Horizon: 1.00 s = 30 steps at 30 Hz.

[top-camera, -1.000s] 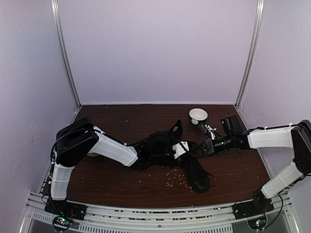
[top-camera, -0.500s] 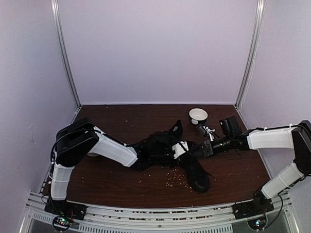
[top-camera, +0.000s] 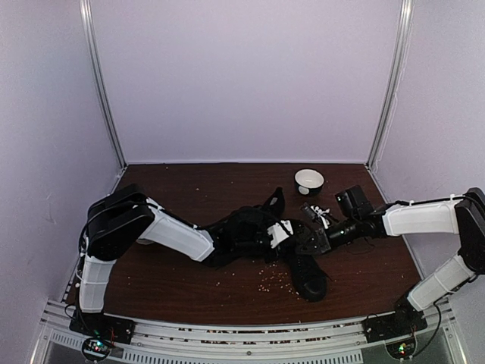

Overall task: Tie the shoes
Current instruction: Adjust the loop with the shoelace on the shoe.

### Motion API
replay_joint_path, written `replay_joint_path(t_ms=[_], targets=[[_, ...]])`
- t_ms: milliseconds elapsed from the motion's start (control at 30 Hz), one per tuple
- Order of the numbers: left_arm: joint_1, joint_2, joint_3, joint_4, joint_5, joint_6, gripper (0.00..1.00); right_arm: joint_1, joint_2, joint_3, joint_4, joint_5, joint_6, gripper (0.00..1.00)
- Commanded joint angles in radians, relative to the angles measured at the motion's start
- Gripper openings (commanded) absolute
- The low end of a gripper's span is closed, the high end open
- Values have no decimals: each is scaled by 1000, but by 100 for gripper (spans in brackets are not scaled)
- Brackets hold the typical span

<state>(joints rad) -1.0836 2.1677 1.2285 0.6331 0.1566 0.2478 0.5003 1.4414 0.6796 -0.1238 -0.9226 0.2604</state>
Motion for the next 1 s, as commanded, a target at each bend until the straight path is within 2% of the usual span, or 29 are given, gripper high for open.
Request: replay_joint_path(t_ms=[0, 200, 367, 700, 967], targets=[[2, 20, -9, 71, -6, -16, 7, 4, -61, 22, -24, -39, -17, 9], [2, 21, -20, 81, -8, -19, 6, -57, -140, 30, -90, 4, 1, 16], [2, 20, -26, 90, -11, -21, 6, -79, -112, 32, -88, 143, 51, 17], [2, 23, -17, 89, -5, -21, 6, -56, 0, 39, 89, 71, 136, 14], [2, 23, -12, 88, -3, -21, 7, -43, 35, 35, 135, 50, 151, 10]])
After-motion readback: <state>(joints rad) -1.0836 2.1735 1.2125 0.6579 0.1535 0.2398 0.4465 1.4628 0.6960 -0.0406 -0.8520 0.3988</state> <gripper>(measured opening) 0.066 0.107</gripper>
